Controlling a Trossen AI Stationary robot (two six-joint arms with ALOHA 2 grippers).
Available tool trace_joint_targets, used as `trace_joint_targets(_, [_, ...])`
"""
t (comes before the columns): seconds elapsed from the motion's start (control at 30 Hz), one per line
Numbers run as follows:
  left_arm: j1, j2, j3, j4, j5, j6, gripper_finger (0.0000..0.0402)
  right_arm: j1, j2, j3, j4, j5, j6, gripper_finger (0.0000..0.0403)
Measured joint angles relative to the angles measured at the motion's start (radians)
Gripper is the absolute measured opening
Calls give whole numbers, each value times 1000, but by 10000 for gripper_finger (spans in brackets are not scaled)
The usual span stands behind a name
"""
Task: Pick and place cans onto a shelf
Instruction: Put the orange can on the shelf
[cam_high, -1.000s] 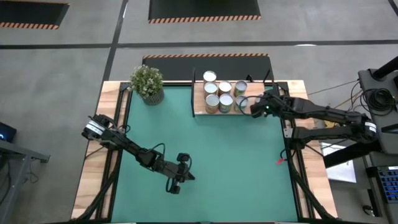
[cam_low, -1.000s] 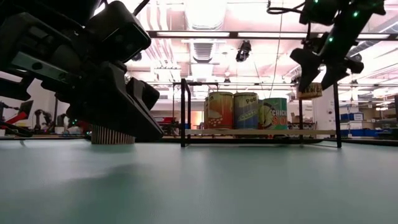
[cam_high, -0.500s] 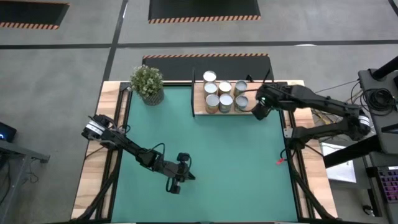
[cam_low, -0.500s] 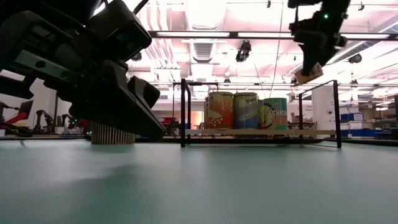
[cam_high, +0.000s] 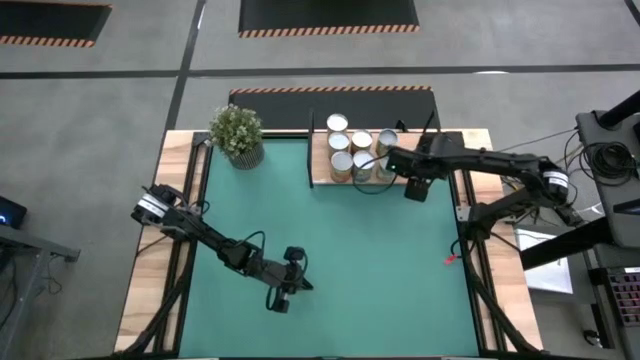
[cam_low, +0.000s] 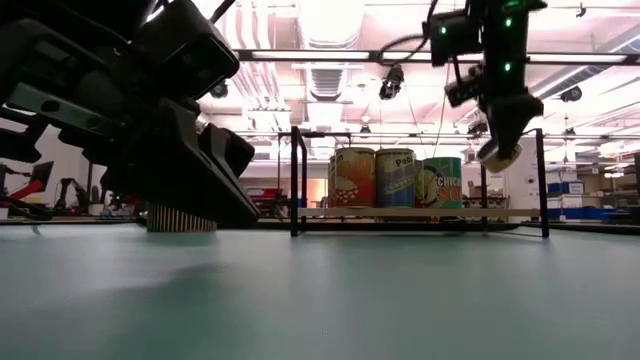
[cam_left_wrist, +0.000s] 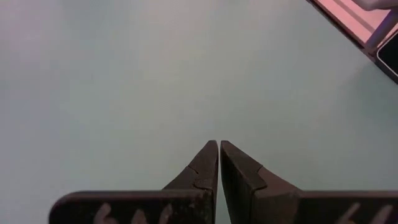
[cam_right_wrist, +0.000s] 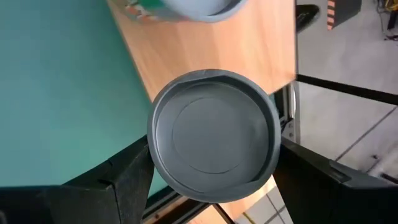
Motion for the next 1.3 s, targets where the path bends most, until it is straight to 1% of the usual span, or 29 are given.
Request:
trace_joint_targets(0.23, [0,0,0,0,-1,0,0,0,-13,-101,148,2,-56,274])
trace_joint_targets(0.53, [0,0,0,1,-14,0,0,-3,-14,-187,259,2,-48,274])
trace_joint_targets(0.73, [0,0,0,2,-16,0,0,-5,-11,-198,307,2,-12,274])
trace_joint_targets(1.07, [0,0,0,4,-16,0,0,-28,-10,-200,324,12,-4,275])
trace_joint_targets(1.17, [0,0,0,5,-16,0,0,-44,-10,-200,329,13,4,287])
trace_joint_targets(1.3, [0,0,0,6,-16,0,0,-65,-10,-202,332,13,12,314])
